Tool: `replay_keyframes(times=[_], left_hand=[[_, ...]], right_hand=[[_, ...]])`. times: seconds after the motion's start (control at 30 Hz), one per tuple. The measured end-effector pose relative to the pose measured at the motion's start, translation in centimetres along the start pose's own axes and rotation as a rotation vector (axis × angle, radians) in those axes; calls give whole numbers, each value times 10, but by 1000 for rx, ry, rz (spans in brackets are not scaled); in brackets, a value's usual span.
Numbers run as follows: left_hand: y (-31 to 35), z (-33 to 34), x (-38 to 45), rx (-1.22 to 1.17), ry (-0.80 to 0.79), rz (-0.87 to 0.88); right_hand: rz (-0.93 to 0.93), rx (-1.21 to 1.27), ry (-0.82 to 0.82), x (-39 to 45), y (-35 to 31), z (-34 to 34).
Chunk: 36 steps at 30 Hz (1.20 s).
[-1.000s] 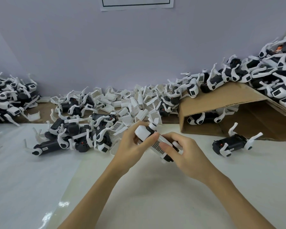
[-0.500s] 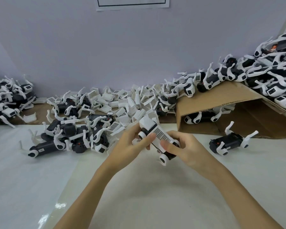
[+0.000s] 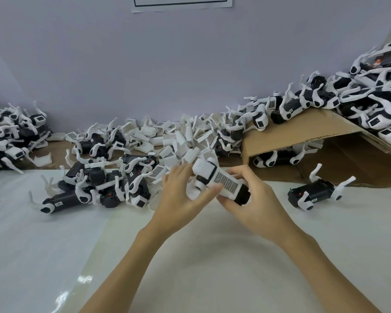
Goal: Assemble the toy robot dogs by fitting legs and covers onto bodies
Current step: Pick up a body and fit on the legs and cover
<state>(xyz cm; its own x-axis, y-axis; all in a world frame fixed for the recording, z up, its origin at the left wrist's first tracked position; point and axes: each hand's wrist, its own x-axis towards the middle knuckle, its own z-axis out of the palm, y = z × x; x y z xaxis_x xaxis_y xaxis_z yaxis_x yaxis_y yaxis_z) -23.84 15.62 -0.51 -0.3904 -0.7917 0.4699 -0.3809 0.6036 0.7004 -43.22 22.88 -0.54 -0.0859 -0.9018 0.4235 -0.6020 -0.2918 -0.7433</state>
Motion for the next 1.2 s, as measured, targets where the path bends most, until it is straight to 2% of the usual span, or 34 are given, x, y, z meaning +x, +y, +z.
replay_keyframes(times=[0.07, 0.2, 0.27, 0.4, 0.53, 0.77, 0.9, 1.0, 1.03, 1.13, 1.2], left_hand=[[-1, -3, 2, 127, 69, 107], [-1, -13, 4, -287, -211, -65], [1, -11, 5, -364, -163, -153], [6, 0, 3, -453, -26, -293], [14, 8, 1, -418, 16, -335], [17, 11, -1, -321, -22, -444], [11, 8, -2, -426, -62, -387], [0, -4, -1, -472, -175, -238], [-5, -9, 0, -446, -232, -178], [-16, -20, 2, -316, -361, -36], [-21, -20, 5, -232, -364, 11]], right_hand=[[23, 125, -89, 1, 5, -7], [65, 324, -266, 1, 5, -11], [25, 242, -218, 1, 4, -6], [-137, -297, 36, -4, -1, 16], [-206, -433, 211, -4, -5, 25], [-56, -385, 85, -3, -5, 20], [83, -166, -62, -3, -2, 10], [238, 276, -224, 2, 0, -4], [257, 349, -278, 3, 1, -9], [198, 349, -400, 3, 2, -17], [137, 255, -365, 4, 5, -19]])
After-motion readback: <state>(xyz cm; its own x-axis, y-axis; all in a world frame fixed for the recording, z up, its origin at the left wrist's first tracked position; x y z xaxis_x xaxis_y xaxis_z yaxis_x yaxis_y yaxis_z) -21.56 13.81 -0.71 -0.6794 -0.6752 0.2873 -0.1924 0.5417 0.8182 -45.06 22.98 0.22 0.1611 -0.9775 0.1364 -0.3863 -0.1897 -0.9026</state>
